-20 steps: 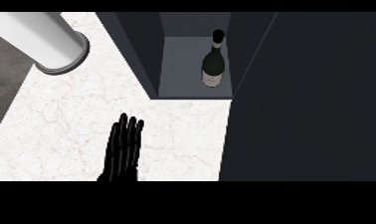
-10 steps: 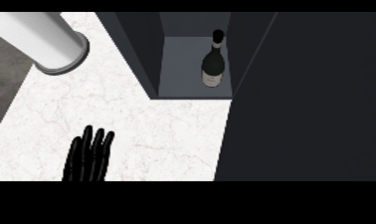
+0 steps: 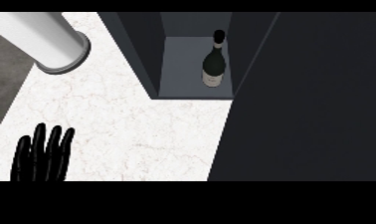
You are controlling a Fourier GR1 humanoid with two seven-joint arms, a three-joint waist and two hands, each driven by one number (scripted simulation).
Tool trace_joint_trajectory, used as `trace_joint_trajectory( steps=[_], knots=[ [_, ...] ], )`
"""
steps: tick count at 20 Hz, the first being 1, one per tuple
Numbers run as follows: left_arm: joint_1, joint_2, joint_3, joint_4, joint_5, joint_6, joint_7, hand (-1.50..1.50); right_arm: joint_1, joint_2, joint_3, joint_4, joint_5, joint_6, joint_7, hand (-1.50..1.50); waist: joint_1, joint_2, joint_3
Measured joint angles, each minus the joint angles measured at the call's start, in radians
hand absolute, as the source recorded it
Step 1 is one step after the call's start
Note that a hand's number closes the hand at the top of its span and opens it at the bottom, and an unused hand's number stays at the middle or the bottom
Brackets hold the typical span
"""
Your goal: Pick up the wine, place it into the cabinet and close the cabinet
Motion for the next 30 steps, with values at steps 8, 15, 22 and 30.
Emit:
trace_joint_trajectory(
  steps=[8,15,22,30],
  knots=[
    [0.099,0.085,0.189,-0.019,0.12,-0.126,0.003,-1.5,0.018,0.027,0.216,-0.004,0.04,-0.041,0.007,1.5,-0.003,-0.003,-0.001],
    [0.141,0.148,0.334,-0.008,0.202,-0.236,0.032,-1.5,-0.025,-0.01,0.332,-0.024,0.17,-0.2,0.018,1.5,-0.002,-0.004,-0.002],
    [0.174,0.174,0.411,-0.001,0.247,-0.317,0.05,-1.5,-0.126,-0.015,0.42,0.019,0.283,-0.377,-0.026,1.5,0.004,-0.006,-0.002],
    [0.156,0.168,0.451,0.002,0.289,-0.37,0.094,-1.5,-0.316,-0.105,0.473,0.036,0.364,-0.548,0.003,1.5,0.01,-0.001,-0.002]
  ],
)
